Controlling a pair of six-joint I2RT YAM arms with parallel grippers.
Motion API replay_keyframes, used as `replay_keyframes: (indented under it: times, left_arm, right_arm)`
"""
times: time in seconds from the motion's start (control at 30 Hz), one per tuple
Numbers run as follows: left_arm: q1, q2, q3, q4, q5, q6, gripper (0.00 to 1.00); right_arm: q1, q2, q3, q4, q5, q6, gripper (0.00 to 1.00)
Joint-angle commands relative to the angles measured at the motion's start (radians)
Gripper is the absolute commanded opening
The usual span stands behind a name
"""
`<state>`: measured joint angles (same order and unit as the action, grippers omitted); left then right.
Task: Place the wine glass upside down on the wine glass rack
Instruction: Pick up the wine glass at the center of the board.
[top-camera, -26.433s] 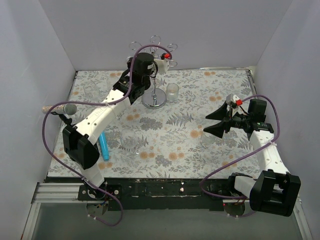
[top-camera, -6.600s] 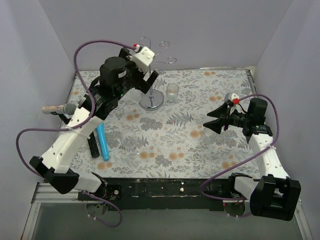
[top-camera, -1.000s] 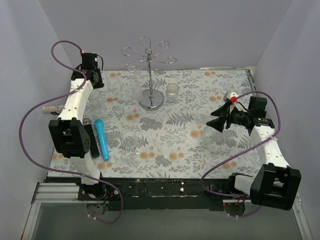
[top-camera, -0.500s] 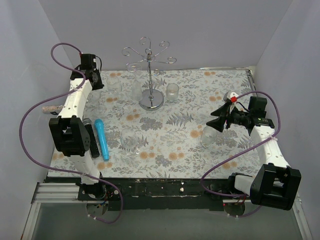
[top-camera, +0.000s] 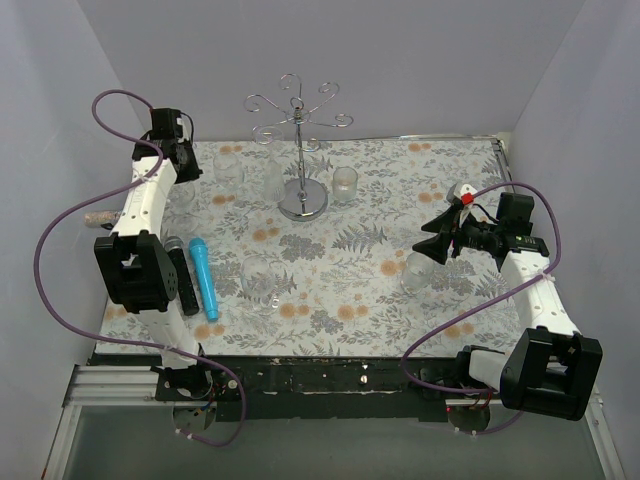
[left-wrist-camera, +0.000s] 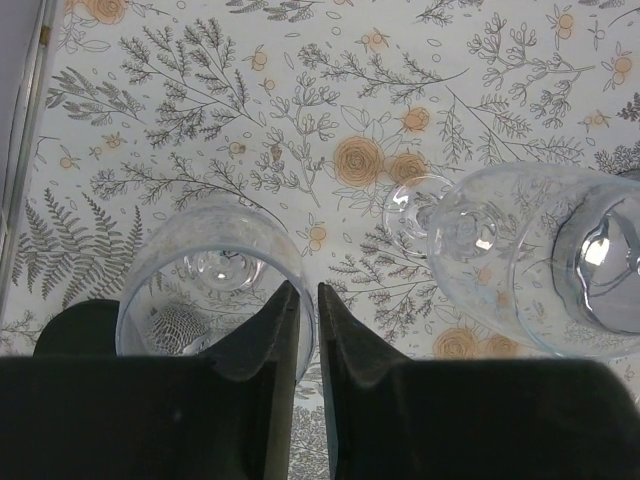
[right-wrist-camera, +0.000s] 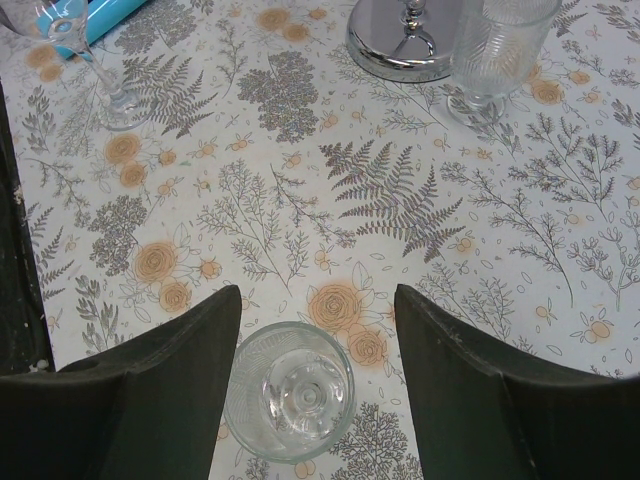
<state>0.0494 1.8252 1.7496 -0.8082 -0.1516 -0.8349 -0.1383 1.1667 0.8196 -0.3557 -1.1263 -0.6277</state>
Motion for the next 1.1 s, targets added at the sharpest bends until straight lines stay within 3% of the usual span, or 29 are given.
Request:
replay_keyframes:
  times: [0.0,0.37,0.6,0.7,1.07]
  left_arm:
    - [0.003,-0.023,0.047,-0.003,0.035,-0.003,0.15]
    - [0.004,-0.032,0.057,-0.019,0.047,-0.009,0.17]
    - [0.004,-0.032,0.042,-0.025,0.047,-0.007,0.1]
    - [0.004,-0.032,0.044,-0.028,0.047,-0.004,0.0]
    - [0.003,-0.093,0.057,-0.045,0.112,-0.012,0.0]
  right_arm:
    - [-0.007,-0.015,-0.008,0.021,-0.024,0.0,0.71]
    - [-0.006,-0.012,-0.008,0.023,-0.026,0.0,0.71]
    - [-0.006,-0.012,-0.008,0.021,-0.027,-0.001,0.71]
    - [-0.007,-0.012,-0.008,0.023,-0.026,-0.003,0.71]
    - [-0.006,-0.015,-0.01,0.021,-0.029,-0.001,0.71]
